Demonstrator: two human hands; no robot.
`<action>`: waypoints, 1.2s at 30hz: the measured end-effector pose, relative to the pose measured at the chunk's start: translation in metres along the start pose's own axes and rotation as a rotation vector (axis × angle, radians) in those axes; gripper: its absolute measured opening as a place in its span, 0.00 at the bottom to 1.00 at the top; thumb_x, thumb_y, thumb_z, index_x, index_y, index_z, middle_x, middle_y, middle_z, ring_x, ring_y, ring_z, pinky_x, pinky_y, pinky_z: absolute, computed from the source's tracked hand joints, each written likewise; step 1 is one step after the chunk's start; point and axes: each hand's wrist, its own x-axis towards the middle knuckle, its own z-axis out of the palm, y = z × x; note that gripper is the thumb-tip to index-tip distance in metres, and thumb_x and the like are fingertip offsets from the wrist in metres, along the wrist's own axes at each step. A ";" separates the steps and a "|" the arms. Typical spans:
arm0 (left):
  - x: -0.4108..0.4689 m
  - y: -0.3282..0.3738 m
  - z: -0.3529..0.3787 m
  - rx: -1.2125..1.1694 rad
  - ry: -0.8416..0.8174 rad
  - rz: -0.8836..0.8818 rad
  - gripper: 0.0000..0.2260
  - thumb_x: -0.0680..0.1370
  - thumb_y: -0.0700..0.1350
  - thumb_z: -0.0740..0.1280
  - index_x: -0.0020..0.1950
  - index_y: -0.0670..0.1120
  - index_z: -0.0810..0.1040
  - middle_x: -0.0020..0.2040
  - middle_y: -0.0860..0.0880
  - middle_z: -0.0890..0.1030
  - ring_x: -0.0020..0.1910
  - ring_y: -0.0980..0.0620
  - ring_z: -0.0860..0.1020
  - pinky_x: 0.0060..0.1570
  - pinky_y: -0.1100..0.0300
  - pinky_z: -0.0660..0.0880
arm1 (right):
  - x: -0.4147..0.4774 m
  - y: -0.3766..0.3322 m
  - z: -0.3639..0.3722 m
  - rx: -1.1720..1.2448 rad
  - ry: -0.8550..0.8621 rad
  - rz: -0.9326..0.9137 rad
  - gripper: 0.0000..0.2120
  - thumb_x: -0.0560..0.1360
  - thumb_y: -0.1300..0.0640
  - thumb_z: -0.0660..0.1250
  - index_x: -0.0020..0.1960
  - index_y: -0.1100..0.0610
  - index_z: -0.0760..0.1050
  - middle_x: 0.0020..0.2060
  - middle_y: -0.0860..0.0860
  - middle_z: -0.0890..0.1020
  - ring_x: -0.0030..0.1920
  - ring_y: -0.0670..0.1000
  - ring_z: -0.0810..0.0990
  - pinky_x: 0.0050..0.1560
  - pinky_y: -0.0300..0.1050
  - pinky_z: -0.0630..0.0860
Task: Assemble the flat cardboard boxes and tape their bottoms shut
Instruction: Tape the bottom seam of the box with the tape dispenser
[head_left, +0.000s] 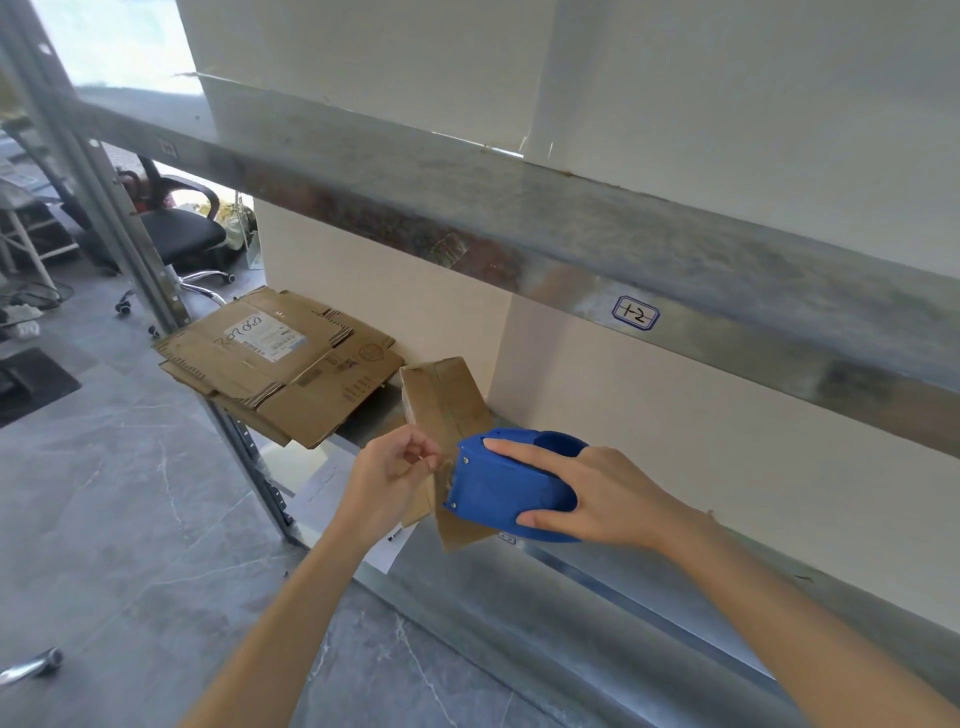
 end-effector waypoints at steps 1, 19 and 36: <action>-0.002 -0.007 -0.003 -0.013 0.024 -0.017 0.09 0.76 0.35 0.71 0.41 0.49 0.79 0.39 0.58 0.82 0.40 0.62 0.77 0.43 0.71 0.71 | -0.002 0.001 0.000 0.001 0.002 0.004 0.36 0.77 0.35 0.61 0.69 0.21 0.36 0.56 0.45 0.81 0.37 0.46 0.73 0.44 0.40 0.70; -0.006 -0.052 0.003 -0.093 -0.042 0.003 0.17 0.81 0.36 0.65 0.60 0.58 0.78 0.43 0.54 0.75 0.42 0.59 0.73 0.47 0.68 0.71 | -0.007 0.018 0.006 -0.018 -0.019 0.162 0.36 0.76 0.36 0.63 0.69 0.21 0.39 0.37 0.38 0.72 0.34 0.40 0.69 0.40 0.37 0.64; 0.002 -0.075 0.022 -0.149 0.050 0.087 0.15 0.78 0.38 0.69 0.59 0.56 0.78 0.41 0.46 0.79 0.41 0.55 0.76 0.45 0.67 0.72 | 0.001 0.029 0.026 -0.029 -0.042 0.230 0.37 0.75 0.35 0.63 0.70 0.21 0.38 0.43 0.44 0.82 0.34 0.41 0.72 0.38 0.30 0.62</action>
